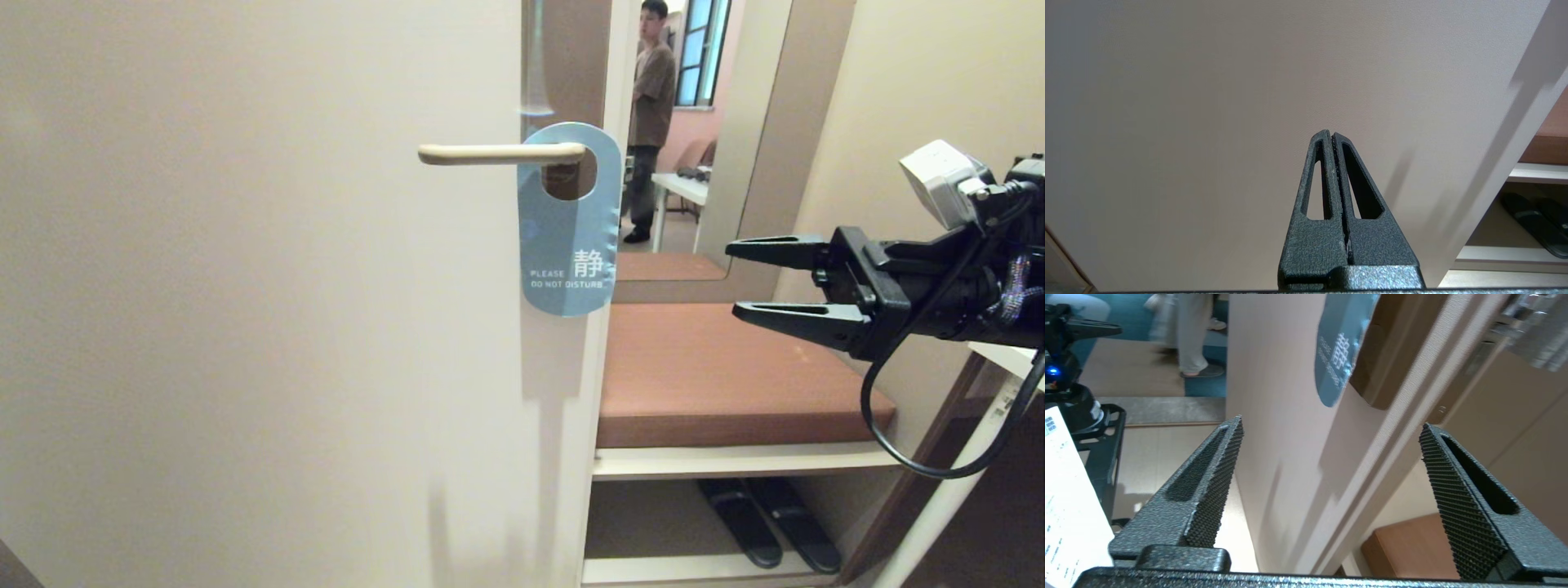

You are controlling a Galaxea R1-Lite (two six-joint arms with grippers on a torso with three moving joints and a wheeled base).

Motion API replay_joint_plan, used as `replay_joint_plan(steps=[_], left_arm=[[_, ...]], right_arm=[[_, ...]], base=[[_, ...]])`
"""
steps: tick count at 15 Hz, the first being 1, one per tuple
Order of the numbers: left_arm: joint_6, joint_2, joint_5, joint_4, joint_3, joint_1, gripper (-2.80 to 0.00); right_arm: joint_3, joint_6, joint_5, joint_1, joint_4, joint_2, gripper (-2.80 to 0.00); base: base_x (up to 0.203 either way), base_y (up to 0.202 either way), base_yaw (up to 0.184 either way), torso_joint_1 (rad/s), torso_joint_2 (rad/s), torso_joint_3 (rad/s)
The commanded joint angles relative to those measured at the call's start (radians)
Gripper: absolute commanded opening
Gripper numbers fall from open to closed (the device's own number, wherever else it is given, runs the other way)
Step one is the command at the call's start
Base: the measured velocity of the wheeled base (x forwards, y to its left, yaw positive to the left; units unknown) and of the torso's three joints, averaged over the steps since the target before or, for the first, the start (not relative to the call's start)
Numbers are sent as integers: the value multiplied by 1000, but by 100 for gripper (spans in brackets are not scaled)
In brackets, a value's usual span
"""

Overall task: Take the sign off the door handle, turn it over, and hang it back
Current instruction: Take down the sign

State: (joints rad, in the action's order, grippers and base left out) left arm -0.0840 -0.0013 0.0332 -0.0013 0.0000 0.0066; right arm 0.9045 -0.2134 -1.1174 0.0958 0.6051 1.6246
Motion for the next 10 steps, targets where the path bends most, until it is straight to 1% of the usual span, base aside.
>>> replay_joint_plan(steps=[1, 6, 10], left_arm=[[-2, 1, 1, 0, 0, 0, -280], [-1, 1, 1, 0, 0, 0, -280], [-1, 1, 1, 0, 0, 1, -280]], right_arm=[[11, -1, -7, 17, 4, 18, 0], [82, -1, -7, 54, 4, 62, 0], [101, -1, -5, 95, 4, 81, 0]], base=[[0, 0, 0, 0, 0, 0], [0, 0, 0, 0, 0, 0], [0, 0, 0, 0, 0, 0]])
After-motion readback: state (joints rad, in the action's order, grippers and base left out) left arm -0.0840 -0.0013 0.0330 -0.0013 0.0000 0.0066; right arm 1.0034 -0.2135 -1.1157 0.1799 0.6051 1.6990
